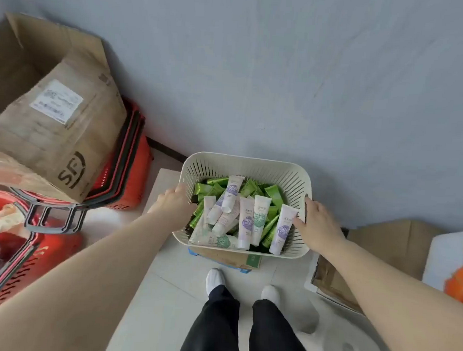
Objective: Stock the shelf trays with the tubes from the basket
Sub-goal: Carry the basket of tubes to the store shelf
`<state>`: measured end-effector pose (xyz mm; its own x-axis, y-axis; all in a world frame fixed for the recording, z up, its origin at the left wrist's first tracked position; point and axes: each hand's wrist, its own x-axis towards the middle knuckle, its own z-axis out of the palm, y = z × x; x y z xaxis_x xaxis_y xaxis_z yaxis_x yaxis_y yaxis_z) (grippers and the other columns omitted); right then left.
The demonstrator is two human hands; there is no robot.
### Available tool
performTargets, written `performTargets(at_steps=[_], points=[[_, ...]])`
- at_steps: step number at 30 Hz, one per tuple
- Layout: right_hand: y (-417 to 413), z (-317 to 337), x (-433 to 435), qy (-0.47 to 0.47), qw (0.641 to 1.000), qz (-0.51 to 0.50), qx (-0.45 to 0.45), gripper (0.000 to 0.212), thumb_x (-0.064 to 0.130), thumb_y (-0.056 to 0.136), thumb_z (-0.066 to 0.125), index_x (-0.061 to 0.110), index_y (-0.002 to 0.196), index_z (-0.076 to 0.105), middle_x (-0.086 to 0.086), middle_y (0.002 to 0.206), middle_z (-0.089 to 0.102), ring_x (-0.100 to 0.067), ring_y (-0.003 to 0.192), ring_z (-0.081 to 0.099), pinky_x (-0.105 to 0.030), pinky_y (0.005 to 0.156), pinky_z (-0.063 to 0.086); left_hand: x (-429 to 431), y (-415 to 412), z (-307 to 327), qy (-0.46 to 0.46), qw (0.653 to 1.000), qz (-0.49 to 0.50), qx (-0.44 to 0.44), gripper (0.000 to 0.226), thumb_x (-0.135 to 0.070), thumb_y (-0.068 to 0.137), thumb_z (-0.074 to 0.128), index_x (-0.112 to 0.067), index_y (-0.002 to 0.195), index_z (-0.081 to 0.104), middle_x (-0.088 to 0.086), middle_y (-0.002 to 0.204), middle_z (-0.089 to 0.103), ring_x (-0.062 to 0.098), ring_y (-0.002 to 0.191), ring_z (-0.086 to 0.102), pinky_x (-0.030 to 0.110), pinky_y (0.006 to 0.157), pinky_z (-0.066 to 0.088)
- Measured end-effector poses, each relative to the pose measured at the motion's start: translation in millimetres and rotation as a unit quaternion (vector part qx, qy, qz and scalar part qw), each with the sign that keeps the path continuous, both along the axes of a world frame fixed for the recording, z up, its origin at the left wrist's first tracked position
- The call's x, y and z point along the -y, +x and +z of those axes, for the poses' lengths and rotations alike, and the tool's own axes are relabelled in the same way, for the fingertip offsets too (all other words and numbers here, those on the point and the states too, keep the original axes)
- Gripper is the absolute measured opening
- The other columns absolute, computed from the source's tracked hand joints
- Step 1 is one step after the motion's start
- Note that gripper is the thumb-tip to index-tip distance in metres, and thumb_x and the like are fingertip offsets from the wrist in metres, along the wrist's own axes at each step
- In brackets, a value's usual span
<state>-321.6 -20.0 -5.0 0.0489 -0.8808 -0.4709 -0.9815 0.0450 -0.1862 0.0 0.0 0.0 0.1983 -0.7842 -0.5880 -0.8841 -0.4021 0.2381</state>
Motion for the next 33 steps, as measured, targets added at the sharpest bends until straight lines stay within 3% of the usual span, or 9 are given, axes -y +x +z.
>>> performTargets(at_steps=[3, 7, 12, 17, 23, 26, 30, 33], points=[[5, -13, 8, -0.009, 0.998, -0.055, 0.024, 0.066, 0.035, 0.094, 0.05, 0.008, 0.146, 0.019, -0.013, 0.146, 0.033, -0.031, 0.131, 0.036, -0.047, 0.101, 0.039, 10, 3, -19, 0.02, 0.998, 0.057, 0.002, 0.058, -0.031, 0.092, 0.051, -0.011, 0.141, 0.028, 0.014, 0.133, 0.049, 0.036, 0.118, 0.049, 0.045, 0.094, 0.044], [13, -29, 19, 0.006, 0.989, -0.118, 0.088, 0.072, 0.03, 0.093, 0.055, 0.006, 0.147, 0.014, -0.013, 0.149, 0.031, -0.032, 0.132, 0.036, -0.05, 0.1, 0.041, 20, 5, -42, 0.024, 0.992, 0.115, -0.037, 0.058, -0.025, 0.093, 0.051, -0.01, 0.142, 0.025, 0.016, 0.118, 0.057, 0.034, 0.099, 0.056, 0.04, 0.077, 0.046], [16, -51, 37, -0.018, 0.969, -0.202, 0.142, 0.086, 0.031, 0.09, 0.06, 0.006, 0.15, 0.003, -0.015, 0.155, 0.02, -0.03, 0.14, 0.025, -0.047, 0.11, 0.031, 27, 12, -67, -0.045, 0.971, 0.214, -0.097, 0.061, -0.023, 0.09, 0.056, -0.024, 0.145, 0.029, -0.007, 0.085, 0.053, 0.007, 0.064, 0.048, 0.025, 0.053, 0.036], [8, -70, 41, 0.02, 0.939, -0.273, 0.209, 0.089, 0.027, 0.086, 0.066, 0.021, 0.15, 0.005, -0.011, 0.15, 0.029, -0.027, 0.133, 0.037, -0.046, 0.107, 0.035, 33, 13, -85, -0.064, 0.939, 0.299, -0.159, 0.069, -0.026, 0.087, 0.061, -0.03, 0.147, 0.027, -0.004, 0.1, 0.059, 0.011, 0.073, 0.055, 0.027, 0.058, 0.04], [-7, -74, 39, 0.039, 0.926, -0.284, 0.247, 0.078, 0.018, 0.089, 0.059, 0.035, 0.146, 0.009, -0.016, 0.122, 0.053, -0.026, 0.101, 0.058, -0.041, 0.092, 0.047, 37, 12, -88, -0.09, 0.911, 0.354, -0.19, 0.057, -0.019, 0.084, 0.061, -0.03, 0.136, 0.043, -0.007, 0.084, 0.06, 0.014, 0.069, 0.058, 0.026, 0.057, 0.044], [-4, -72, 31, 0.027, 0.931, -0.272, 0.243, 0.081, 0.013, 0.089, 0.058, 0.03, 0.148, 0.005, -0.018, 0.124, 0.05, -0.024, 0.097, 0.055, -0.033, 0.086, 0.044, 31, 15, -82, -0.082, 0.91, 0.357, -0.193, 0.062, -0.021, 0.082, 0.065, -0.029, 0.139, 0.041, -0.001, 0.105, 0.061, 0.019, 0.078, 0.061, 0.03, 0.063, 0.049], [-1, -61, 19, 0.027, 0.945, -0.224, 0.239, 0.084, 0.01, 0.089, 0.057, 0.027, 0.15, 0.001, -0.016, 0.129, 0.045, -0.021, 0.098, 0.051, -0.029, 0.081, 0.04, 3, 18, -66, -0.076, 0.899, 0.382, -0.201, 0.067, -0.022, 0.081, 0.066, -0.031, 0.141, 0.038, 0.002, 0.119, 0.058, 0.029, 0.096, 0.062, 0.041, 0.078, 0.054], [5, -50, 17, 0.049, 0.956, -0.172, 0.234, 0.081, 0.016, 0.091, 0.056, 0.027, 0.149, 0.002, -0.014, 0.137, 0.041, -0.026, 0.111, 0.051, -0.035, 0.089, 0.043, -35, 17, -49, -0.087, 0.881, 0.417, -0.206, 0.064, -0.019, 0.081, 0.065, -0.035, 0.138, 0.04, 0.002, 0.116, 0.06, 0.023, 0.081, 0.06, 0.031, 0.066, 0.05]])
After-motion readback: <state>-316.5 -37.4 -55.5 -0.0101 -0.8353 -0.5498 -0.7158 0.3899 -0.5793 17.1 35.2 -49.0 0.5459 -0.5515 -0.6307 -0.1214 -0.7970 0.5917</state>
